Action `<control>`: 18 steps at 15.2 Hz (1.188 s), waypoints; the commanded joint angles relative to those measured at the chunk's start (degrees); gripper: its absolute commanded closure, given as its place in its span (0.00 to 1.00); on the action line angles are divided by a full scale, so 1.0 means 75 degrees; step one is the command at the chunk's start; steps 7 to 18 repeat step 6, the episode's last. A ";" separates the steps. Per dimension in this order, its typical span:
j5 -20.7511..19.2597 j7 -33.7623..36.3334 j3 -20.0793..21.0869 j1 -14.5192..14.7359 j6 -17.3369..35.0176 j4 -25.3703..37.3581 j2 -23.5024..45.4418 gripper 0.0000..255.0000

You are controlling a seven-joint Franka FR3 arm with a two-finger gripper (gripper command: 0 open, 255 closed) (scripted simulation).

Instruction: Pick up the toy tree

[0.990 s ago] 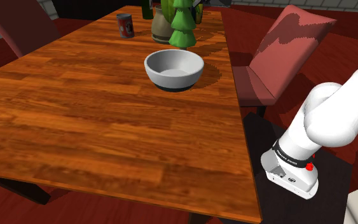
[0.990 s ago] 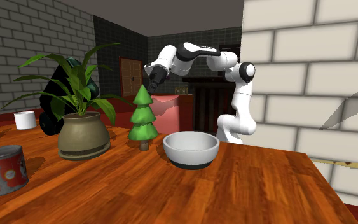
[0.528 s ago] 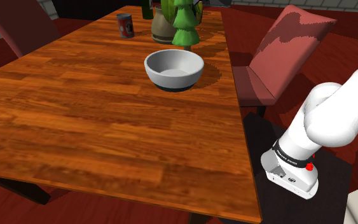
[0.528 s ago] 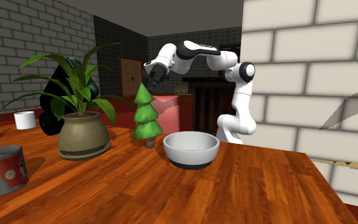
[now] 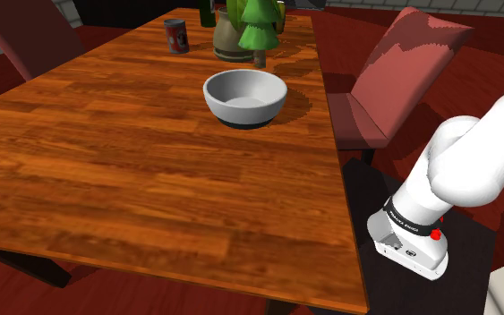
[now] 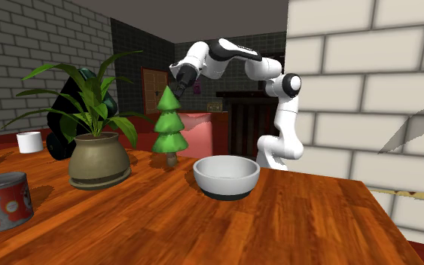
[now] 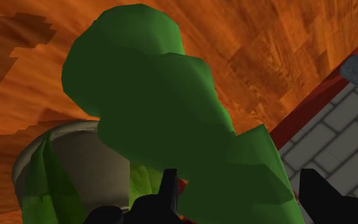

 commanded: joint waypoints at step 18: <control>-0.0104 0.0275 -0.0016 -0.0012 -0.0453 0.0630 0.0113 1.00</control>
